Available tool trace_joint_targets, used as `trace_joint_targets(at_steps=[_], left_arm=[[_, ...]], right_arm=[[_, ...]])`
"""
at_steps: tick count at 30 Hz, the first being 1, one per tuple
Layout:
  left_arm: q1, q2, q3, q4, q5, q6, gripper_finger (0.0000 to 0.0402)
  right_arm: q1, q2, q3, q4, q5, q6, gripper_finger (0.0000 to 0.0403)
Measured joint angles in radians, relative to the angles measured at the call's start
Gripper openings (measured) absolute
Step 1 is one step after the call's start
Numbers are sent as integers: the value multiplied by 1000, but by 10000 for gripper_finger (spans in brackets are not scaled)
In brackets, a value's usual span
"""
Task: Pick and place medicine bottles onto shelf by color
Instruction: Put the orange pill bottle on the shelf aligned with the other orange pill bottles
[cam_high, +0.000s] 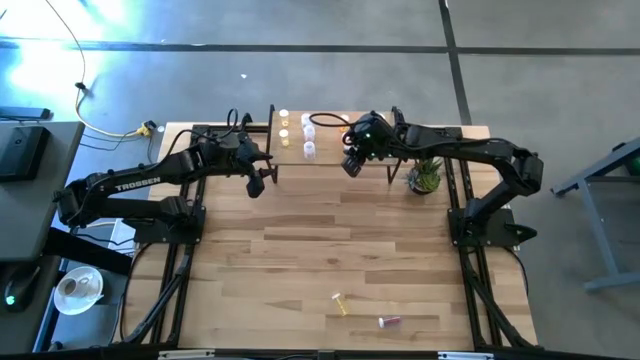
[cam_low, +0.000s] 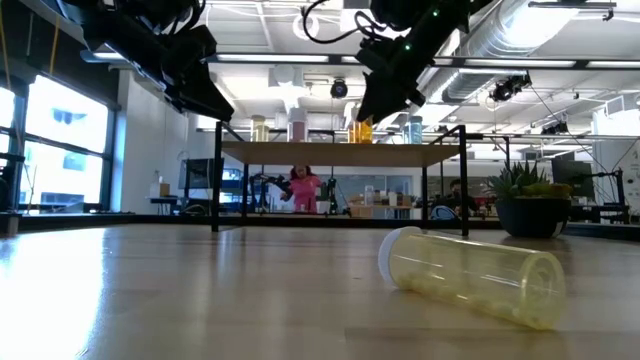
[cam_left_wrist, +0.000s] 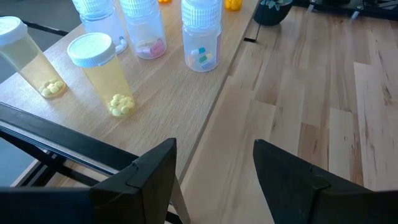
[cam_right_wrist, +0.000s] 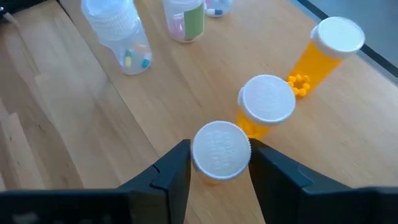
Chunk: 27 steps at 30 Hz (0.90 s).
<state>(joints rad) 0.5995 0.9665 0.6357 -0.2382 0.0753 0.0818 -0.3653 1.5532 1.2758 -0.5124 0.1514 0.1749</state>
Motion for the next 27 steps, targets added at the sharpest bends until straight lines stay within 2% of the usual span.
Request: trace_joint_targets(at_steps=[6, 13, 27], left_arm=[[0, 0, 0, 0, 0, 0, 203], [0, 0, 0, 0, 0, 0, 204], [0, 0, 0, -3, 0, 0, 203]], right_arm=[[0, 0, 0, 6, -4, -2, 159], [0, 0, 0, 8, -37, -4, 160], [0, -14, 0, 39, -39, 1, 160]])
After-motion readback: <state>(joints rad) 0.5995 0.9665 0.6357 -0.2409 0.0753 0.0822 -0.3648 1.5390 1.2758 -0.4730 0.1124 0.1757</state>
